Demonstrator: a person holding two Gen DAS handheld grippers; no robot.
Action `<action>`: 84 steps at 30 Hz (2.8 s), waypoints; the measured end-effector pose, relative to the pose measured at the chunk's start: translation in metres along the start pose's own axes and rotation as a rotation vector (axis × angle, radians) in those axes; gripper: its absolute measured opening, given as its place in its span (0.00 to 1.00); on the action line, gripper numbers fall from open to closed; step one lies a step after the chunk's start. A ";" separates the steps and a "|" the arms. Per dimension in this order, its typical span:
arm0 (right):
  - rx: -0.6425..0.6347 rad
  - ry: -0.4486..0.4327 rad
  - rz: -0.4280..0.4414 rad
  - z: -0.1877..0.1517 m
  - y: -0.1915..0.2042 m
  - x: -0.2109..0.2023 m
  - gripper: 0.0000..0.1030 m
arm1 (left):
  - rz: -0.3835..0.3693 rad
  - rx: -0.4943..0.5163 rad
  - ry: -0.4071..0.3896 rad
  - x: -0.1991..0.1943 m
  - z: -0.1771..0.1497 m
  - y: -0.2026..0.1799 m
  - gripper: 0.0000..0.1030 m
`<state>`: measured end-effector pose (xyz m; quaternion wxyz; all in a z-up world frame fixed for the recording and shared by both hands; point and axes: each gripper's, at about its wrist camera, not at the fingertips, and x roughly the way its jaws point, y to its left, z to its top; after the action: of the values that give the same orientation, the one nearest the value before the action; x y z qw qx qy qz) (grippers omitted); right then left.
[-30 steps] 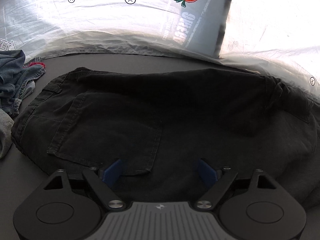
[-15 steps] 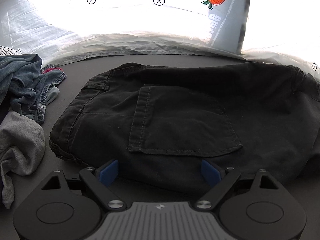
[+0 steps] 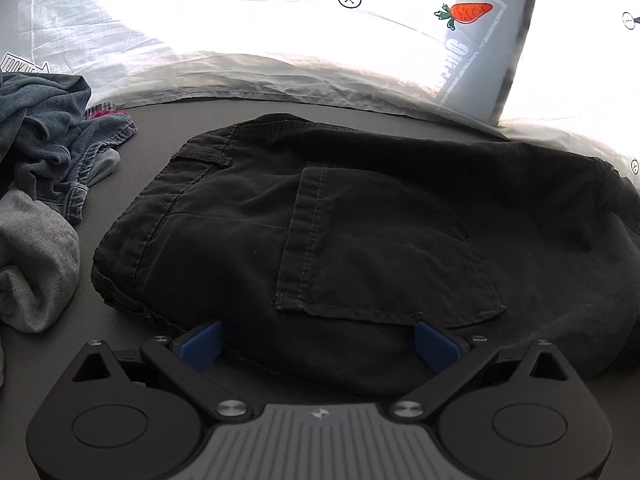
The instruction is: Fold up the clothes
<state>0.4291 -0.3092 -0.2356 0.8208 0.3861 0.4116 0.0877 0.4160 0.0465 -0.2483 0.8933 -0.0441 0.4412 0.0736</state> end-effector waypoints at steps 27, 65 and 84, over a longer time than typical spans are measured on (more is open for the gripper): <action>0.028 0.339 0.305 -0.063 0.040 0.059 0.68 | 0.015 -0.092 -0.033 0.011 0.015 0.039 1.00; -0.813 -0.049 -0.348 -0.082 0.061 0.027 0.25 | -0.057 -0.568 -0.022 -0.004 0.004 0.121 1.00; -0.598 0.001 -0.302 -0.058 0.052 0.017 0.24 | -0.209 -0.412 -0.328 -0.042 0.060 0.070 0.18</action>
<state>0.4055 -0.2333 -0.2306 0.9013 0.0625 0.4208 0.0822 0.4260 0.1198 -0.1793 0.9277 -0.2574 0.2596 0.0756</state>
